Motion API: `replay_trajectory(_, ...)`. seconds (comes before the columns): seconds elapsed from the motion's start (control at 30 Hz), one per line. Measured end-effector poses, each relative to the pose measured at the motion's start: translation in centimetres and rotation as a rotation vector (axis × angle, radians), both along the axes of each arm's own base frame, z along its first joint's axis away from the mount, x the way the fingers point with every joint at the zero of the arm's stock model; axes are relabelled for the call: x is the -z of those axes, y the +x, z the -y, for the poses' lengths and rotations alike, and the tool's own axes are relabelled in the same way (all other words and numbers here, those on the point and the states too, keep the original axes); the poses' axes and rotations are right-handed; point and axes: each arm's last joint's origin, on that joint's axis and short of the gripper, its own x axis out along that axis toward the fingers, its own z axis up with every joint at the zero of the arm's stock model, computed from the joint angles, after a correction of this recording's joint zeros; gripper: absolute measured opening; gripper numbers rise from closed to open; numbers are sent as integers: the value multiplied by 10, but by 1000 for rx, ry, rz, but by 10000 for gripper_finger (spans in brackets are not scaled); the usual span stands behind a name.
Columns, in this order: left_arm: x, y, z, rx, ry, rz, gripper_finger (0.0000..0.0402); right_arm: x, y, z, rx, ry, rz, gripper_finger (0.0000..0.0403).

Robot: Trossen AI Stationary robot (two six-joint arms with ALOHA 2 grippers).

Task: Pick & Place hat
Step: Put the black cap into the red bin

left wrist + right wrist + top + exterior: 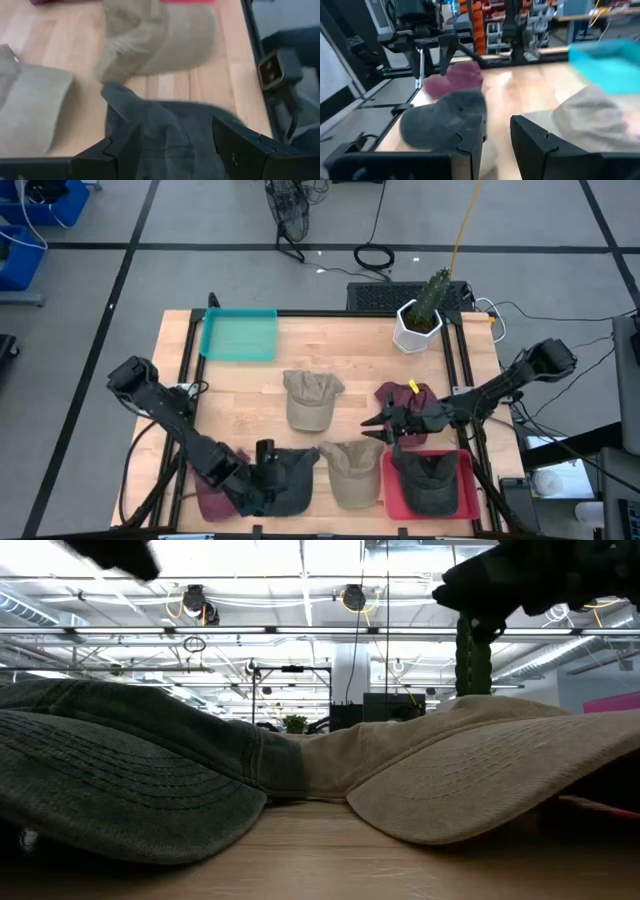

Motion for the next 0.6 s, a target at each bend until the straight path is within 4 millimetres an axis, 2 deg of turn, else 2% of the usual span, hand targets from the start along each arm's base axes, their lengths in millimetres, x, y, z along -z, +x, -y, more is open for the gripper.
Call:
replay_trajectory(0.3,38,0,18,-4,57,-82,239,12,-4,-20,-69,61,-62,85)
replay_trajectory(0.47,60,-1,18,-31,77,-193,239,12,-7,-26,-89,82,-64,80)
replay_trajectory(0.6,68,-3,17,-80,94,-228,238,12,-9,-30,-109,85,-60,77)
